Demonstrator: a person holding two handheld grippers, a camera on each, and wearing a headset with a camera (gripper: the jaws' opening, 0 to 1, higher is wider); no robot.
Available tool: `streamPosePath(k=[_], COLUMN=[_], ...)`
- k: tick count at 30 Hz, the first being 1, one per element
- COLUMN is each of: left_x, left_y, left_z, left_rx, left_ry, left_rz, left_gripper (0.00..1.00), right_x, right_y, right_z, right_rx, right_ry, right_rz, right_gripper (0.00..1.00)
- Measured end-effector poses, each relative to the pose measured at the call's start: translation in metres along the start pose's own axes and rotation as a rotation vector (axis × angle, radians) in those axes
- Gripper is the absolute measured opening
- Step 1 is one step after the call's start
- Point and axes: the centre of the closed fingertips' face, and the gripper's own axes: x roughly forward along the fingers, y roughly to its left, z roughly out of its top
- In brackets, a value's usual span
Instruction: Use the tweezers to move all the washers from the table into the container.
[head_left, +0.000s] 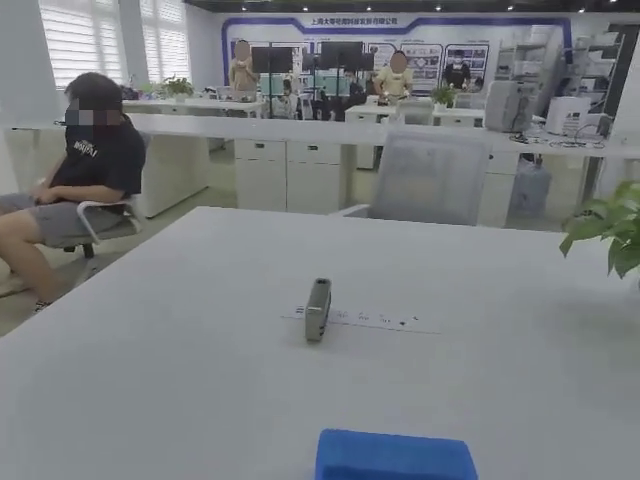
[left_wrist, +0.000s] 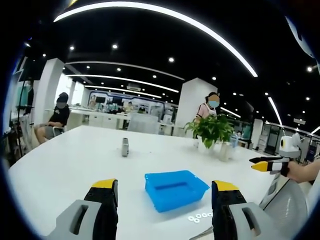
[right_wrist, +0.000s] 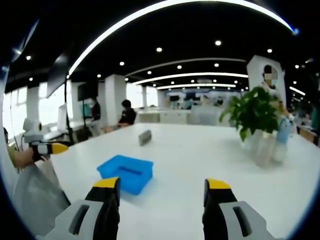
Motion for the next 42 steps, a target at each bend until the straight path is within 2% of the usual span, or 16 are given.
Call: streamPosePath(k=[4, 8, 11, 15, 27, 33, 38, 42], left_x=[0.002, 0.003, 0.002, 0.001, -0.001, 0.000, 0.000, 0.000], left_y=[-0.007, -0.007, -0.005, -0.002, 0.006, 0.005, 0.004, 0.004], left_z=[-0.007, -0.012, -0.013, -0.013, -0.016, -0.020, -0.023, -0.025], left_rx=[0.041, 0.038, 0.034, 0.036, 0.048, 0.048, 0.053, 0.043], left_ry=[0.037, 0.065, 0.073, 0.070, 0.087, 0.107, 0.124, 0.134], left_rz=[-0.024, -0.034, -0.027, -0.013, 0.025, 0.019, 0.017, 0.015], left_gripper=[0.77, 0.75, 0.74, 0.73, 0.68, 0.67, 0.66, 0.66], right_x=[0.000, 0.000, 0.001, 0.004, 0.004, 0.003, 0.003, 0.003], right_y=[0.000, 0.002, 0.008, 0.011, 0.014, 0.013, 0.017, 0.023], right_z=[-0.002, -0.003, -0.004, -0.009, -0.017, -0.018, -0.017, -0.017], right_rx=[-0.009, -0.039, -0.059, -0.063, -0.078, -0.086, -0.091, -0.094], right_ry=[0.008, 0.020, 0.025, 0.056, 0.093, 0.097, 0.102, 0.110], right_rz=[0.005, 0.011, 0.026, 0.041, 0.067, 0.066, 0.068, 0.088], right_gripper=[0.65, 0.63, 0.54, 0.55, 0.54, 0.53, 0.52, 0.52])
